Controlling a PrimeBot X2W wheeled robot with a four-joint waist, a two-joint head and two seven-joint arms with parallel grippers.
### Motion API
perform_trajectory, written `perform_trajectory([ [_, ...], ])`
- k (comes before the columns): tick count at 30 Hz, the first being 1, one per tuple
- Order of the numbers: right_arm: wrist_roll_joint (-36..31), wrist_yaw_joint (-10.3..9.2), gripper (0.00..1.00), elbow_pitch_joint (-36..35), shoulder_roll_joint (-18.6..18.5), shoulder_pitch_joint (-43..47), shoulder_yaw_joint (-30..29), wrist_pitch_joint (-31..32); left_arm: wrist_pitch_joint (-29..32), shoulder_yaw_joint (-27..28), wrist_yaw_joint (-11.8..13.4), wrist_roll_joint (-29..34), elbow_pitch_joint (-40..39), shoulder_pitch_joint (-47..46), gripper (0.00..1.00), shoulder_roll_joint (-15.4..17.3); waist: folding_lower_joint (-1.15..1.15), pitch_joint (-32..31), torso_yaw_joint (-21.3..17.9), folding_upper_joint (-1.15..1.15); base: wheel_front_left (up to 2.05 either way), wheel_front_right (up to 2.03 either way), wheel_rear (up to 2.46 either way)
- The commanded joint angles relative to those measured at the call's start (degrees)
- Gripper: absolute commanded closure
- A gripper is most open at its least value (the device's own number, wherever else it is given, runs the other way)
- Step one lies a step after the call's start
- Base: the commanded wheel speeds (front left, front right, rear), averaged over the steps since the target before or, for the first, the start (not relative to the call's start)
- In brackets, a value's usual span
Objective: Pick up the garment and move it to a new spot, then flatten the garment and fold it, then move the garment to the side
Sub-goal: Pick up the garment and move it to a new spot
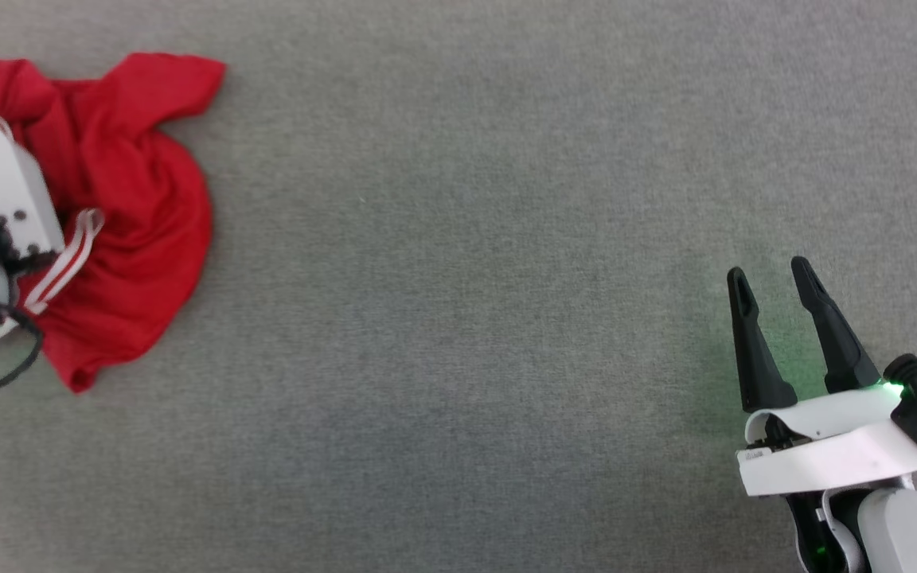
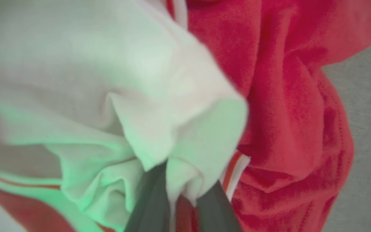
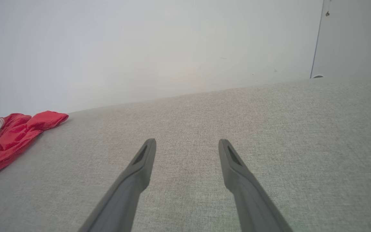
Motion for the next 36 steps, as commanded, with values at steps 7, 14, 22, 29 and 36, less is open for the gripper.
perform_trajectory([
  [7, 0.68, 0.02, 0.0, 0.67, 0.21, 2.95, -0.65, 0.29, -6.78, -1.05, -2.51, 2.12, -6.12, -3.84, 1.0, 1.2, 0.0, -7.94, 4.78, 0.0, 0.0, 0.0, 0.0],
  [14, 0.88, 0.02, 0.0, 1.54, 0.57, 5.53, -0.79, 0.47, -13.43, -3.31, -5.24, 3.92, -8.76, -6.88, 1.0, 0.52, 0.0, -14.0, 7.11, 0.0, 0.0, 0.0, 0.0],
  [22, 0.88, 0.02, 0.0, 2.03, 1.25, 9.25, -1.84, 0.53, -15.64, -7.2, -7.71, 2.16, -11.63, -8.44, 1.0, -2.83, 0.0, -21.73, 8.63, 0.0, 0.0, 0.0, 0.0],
  [29, -0.44, 0.02, 0.0, 1.97, 1.75, 11.59, -4.96, 0.59, -11.51, -10.66, -8.55, -2.45, -17.22, -5.22, 1.0, -6.0, 0.0, -25.32, 6.6, 0.0, 0.0, 0.0, 0.0],
  [36, -1.93, 0.02, 0.0, 1.79, 1.75, 13.01, -10.05, 0.68, -7.11, -13.45, -8.35, -6.18, -26.15, -0.4, 1.0, -8.98, 0.0, -25.51, 1.75, 0.0, 0.0, 0.0, 0.0],
])
